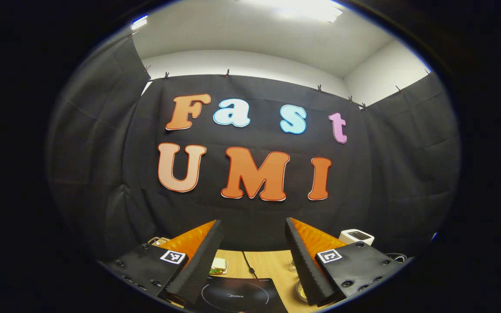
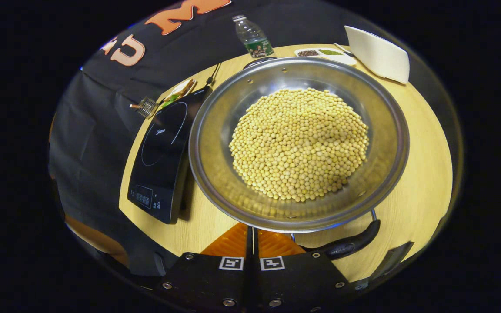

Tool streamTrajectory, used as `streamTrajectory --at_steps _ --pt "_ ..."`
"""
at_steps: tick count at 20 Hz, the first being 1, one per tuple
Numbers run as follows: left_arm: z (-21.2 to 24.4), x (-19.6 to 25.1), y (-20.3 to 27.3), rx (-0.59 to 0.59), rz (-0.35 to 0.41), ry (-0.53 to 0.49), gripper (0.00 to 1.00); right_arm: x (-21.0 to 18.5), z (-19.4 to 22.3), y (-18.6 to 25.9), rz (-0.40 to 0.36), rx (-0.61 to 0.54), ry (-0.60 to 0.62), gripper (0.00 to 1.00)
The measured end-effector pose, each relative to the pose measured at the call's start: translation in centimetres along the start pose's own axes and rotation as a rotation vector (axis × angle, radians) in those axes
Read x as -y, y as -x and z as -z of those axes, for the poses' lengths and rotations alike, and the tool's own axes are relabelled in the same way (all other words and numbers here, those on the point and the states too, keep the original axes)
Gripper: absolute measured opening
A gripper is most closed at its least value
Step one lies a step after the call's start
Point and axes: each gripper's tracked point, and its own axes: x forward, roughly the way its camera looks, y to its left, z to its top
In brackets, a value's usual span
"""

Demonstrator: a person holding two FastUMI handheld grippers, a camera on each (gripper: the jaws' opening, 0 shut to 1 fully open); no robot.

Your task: First push the handle of the pot to place it horizontally, then grasp the pot with both hands and set it on the induction cooktop.

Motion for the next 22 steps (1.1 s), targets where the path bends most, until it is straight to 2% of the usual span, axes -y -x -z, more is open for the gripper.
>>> streamTrajectory --at_steps 3,6,8,12,17,22 --pt "0.4 1.5 -0.6 -0.023 0.025 -0.01 0.94 1.2 -0.3 0.8 -0.01 -0.005 -0.041 0.0" --pt "0.7 2.7 -0.7 -0.041 0.048 -0.023 0.93 3.5 -1.1 1.4 0.035 0.016 -0.044 0.0" --pt "0.6 3.3 -0.7 -0.037 0.055 -0.036 0.94 5.0 -1.3 1.5 0.051 0.018 0.001 0.0" --pt "0.9 4.0 -0.7 -0.044 0.063 -0.074 0.94 7.9 -2.5 1.5 0.115 0.054 -0.013 0.0" --pt "1.2 4.8 -0.3 -0.057 0.082 -0.106 0.94 9.8 -3.4 1.9 0.137 0.072 -0.025 0.0" --pt "0.8 4.0 -0.5 -0.04 0.063 -0.108 0.94 14.1 -4.2 2.5 0.249 0.091 -0.062 0.0"
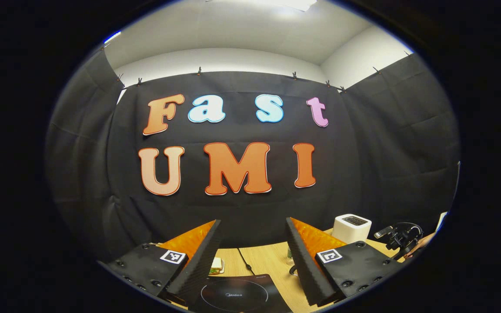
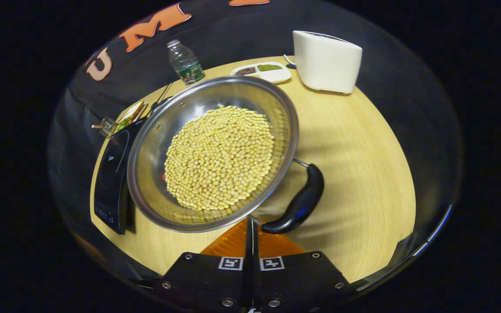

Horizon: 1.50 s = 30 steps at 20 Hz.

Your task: First push the handle of the pot to place it horizontally, then grasp the pot with both hands and set it on the induction cooktop.

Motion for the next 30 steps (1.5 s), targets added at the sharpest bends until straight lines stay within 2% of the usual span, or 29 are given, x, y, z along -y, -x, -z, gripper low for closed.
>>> streamTrajectory --at_steps 10,18,23,26,30 --pt "0.8 -0.9 -0.5 -0.007 -0.017 0.021 0.95 2.5 -2.9 -0.3 0.022 0.054 -0.182 0.0" --pt "1.7 -2.0 -0.7 -0.022 -0.025 0.036 0.94 4.0 -5.6 -1.4 0.022 0.082 -0.242 0.0" --pt "2.4 -2.3 -1.4 -0.032 -0.021 0.043 0.94 5.8 -8.5 -1.3 0.106 0.134 -0.238 0.0" --pt "3.0 -2.3 -1.9 -0.045 -0.023 0.056 0.94 6.3 -10.4 -1.2 0.128 0.169 -0.235 0.0" --pt "4.0 -2.2 -2.2 -0.067 -0.018 0.082 0.94 6.5 -11.4 -2.0 0.153 0.16 -0.206 0.0"
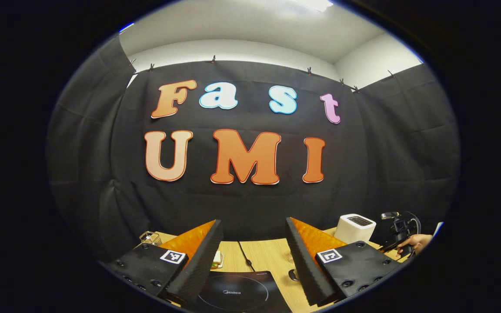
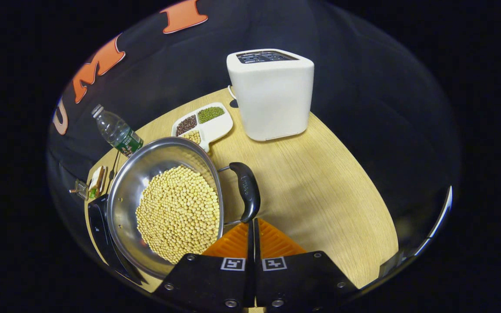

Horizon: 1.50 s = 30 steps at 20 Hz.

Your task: First push the handle of the pot to place it horizontally, then grasp the pot with both hands and set it on the induction cooktop.

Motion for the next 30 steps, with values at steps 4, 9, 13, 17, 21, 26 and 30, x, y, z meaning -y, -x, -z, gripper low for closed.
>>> streamTrajectory --at_steps 4,9,13,17,21,26,30 --pt "1.2 0.0 -0.4 -0.024 -0.001 0.024 0.94 0.3 -0.8 -1.3 0.027 -0.007 0.008 0.0" --pt "5.7 2.8 -2.1 -0.12 0.04 0.108 0.95 0.3 -2.6 -2.3 -0.014 0.025 -0.044 0.0" --pt "8.8 5.2 -3.7 -0.192 0.069 0.107 0.94 0.1 -3.4 -2.3 -0.026 0.044 -0.015 0.0" --pt "12.8 7.0 -5.4 -0.308 0.092 0.112 0.94 0.5 -5.0 -0.3 -0.035 0.108 -0.016 0.03" --pt "17.2 9.7 -6.7 -0.439 0.13 0.112 0.96 -0.5 -5.7 2.3 -0.078 0.156 0.008 0.4" --pt "22.9 12.8 -8.2 -0.593 0.155 0.083 0.95 -3.1 -5.9 1.6 -0.104 0.169 0.101 0.75" --pt "27.9 13.7 -9.6 -0.714 0.121 0.082 0.95 -3.3 -6.6 0.3 -0.057 0.191 0.158 0.88"
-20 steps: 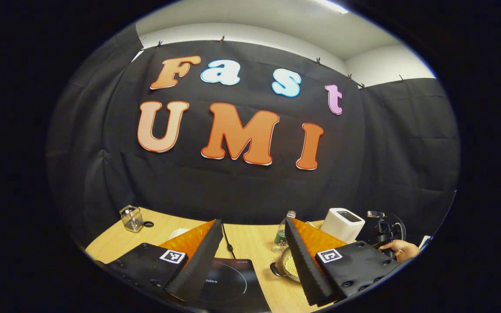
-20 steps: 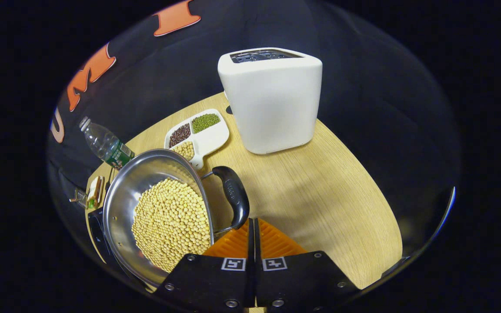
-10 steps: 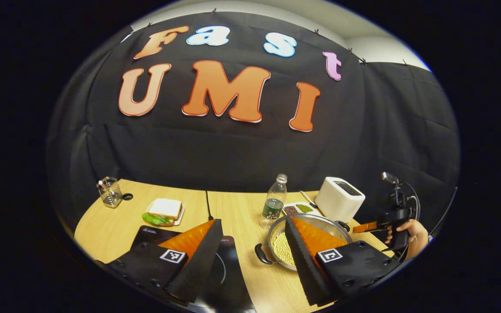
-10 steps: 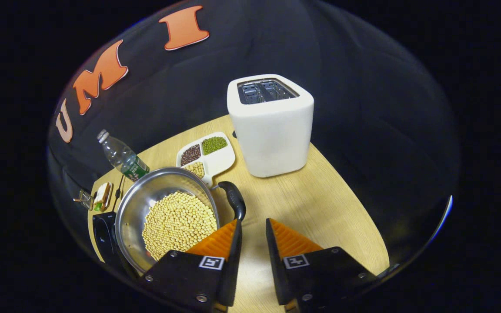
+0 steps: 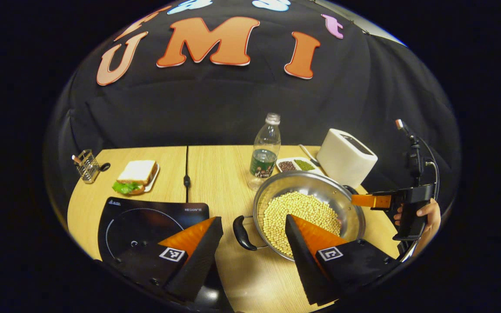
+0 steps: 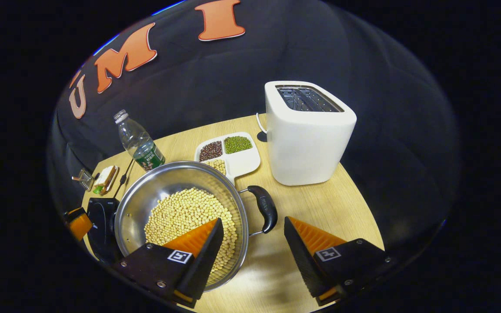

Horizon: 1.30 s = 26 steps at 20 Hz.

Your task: First push the handle of the pot to place it horizontally, then grasp the pot with both hands and set it on the induction cooktop.

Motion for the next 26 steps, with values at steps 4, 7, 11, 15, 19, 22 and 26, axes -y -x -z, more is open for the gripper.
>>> streamTrajectory --at_steps 4,7,11,15,19,22,26 --pt "2.2 -0.4 -3.4 -0.057 -0.059 -0.02 0.95 0.6 0.1 -1.5 0.036 0.002 0.029 0.91" --pt "3.3 -0.6 -5.5 -0.064 -0.091 -0.021 0.95 1.2 0.3 -2.3 0.057 -0.004 0.04 0.91" --pt "4.2 -0.6 -7.4 -0.076 -0.114 -0.025 0.96 1.2 0.0 -3.2 0.072 0.012 0.068 0.91" --pt "4.8 -0.2 -8.5 -0.088 -0.131 -0.012 0.97 0.9 0.4 -4.3 0.076 0.004 0.09 0.9" --pt "5.0 -0.3 -9.9 -0.075 -0.142 -0.011 0.97 0.2 -0.1 -4.8 0.072 0.029 0.095 0.87" --pt "4.8 -0.3 -10.9 -0.062 -0.128 -0.009 0.97 0.1 0.0 -5.2 0.084 0.031 0.102 0.8" --pt "5.9 -0.7 -11.9 -0.095 -0.15 -0.008 0.99 0.2 0.4 -5.3 0.096 0.026 0.117 0.77"
